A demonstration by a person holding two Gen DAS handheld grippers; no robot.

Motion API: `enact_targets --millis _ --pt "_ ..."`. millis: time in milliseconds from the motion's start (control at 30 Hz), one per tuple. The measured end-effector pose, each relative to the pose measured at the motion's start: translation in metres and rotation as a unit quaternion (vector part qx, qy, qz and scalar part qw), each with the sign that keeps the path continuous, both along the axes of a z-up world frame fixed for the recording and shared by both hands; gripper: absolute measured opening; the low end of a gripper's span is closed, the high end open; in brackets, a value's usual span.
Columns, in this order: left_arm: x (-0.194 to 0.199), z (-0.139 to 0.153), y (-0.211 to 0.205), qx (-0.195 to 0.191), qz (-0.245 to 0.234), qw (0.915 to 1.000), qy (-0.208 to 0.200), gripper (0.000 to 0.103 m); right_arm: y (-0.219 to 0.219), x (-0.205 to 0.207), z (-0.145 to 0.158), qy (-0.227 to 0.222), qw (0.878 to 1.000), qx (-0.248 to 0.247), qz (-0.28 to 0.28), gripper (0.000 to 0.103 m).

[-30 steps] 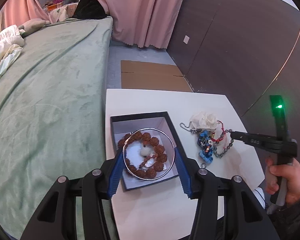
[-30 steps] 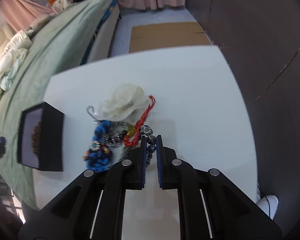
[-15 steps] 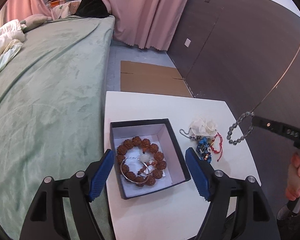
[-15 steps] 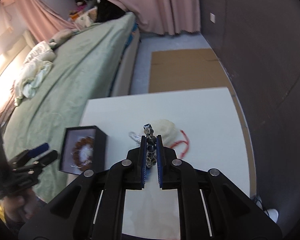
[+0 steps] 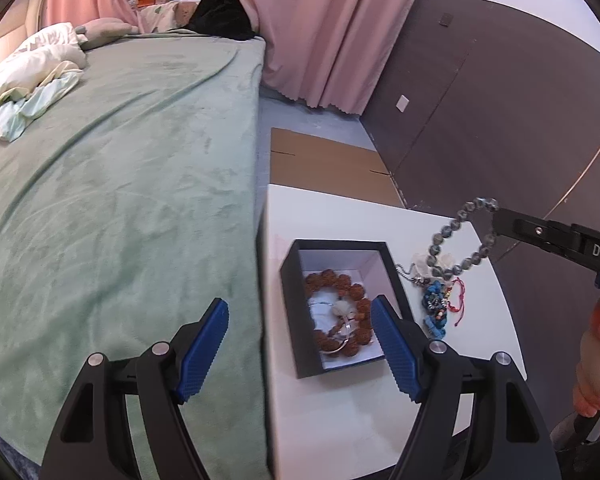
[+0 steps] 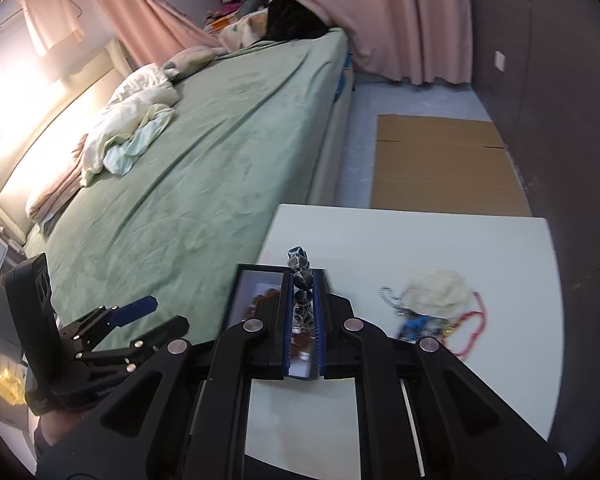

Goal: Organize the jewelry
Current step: 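Grasp the grey bead bracelet with the right gripper and lift it, then lower the grey bead bracelet into the black box and open the right gripper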

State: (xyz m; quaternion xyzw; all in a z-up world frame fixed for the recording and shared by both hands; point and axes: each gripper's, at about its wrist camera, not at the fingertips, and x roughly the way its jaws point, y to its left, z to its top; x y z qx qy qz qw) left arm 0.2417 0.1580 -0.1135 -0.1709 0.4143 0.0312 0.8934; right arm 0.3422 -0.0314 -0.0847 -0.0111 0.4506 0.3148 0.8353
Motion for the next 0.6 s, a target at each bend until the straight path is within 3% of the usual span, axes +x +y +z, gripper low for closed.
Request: enact_targets --millis 233,267,300,400,467,600 --pt "-0.014 0.004 0.017 0.001 0.017 0.9999 0.000 0.072 0.037 -0.006 -0.012 0.034 0.999 0.016 0.031 0.011" --pt "-0.015 0.004 0.019 0.001 0.018 0.9998 0.000 0.072 0.042 -0.004 -0.017 0.052 0.998 0.015 0.034 0.019" --pt "-0.016 0.004 0.020 0.001 0.018 0.9998 -0.001 0.072 0.043 -0.003 -0.020 0.061 0.998 0.014 0.032 0.035" --pt "-0.019 0.006 0.021 0.001 0.018 0.9998 -0.003 0.072 0.034 -0.004 -0.020 0.048 0.999 0.016 0.014 0.055" --pt "-0.019 0.007 0.019 0.001 0.017 0.9999 -0.004 0.072 0.026 -0.005 -0.018 0.043 0.999 0.024 0.007 0.060" --pt "-0.016 0.007 0.014 -0.002 0.011 0.9999 -0.005 0.073 0.007 -0.006 -0.016 0.037 0.999 0.025 -0.004 0.060"
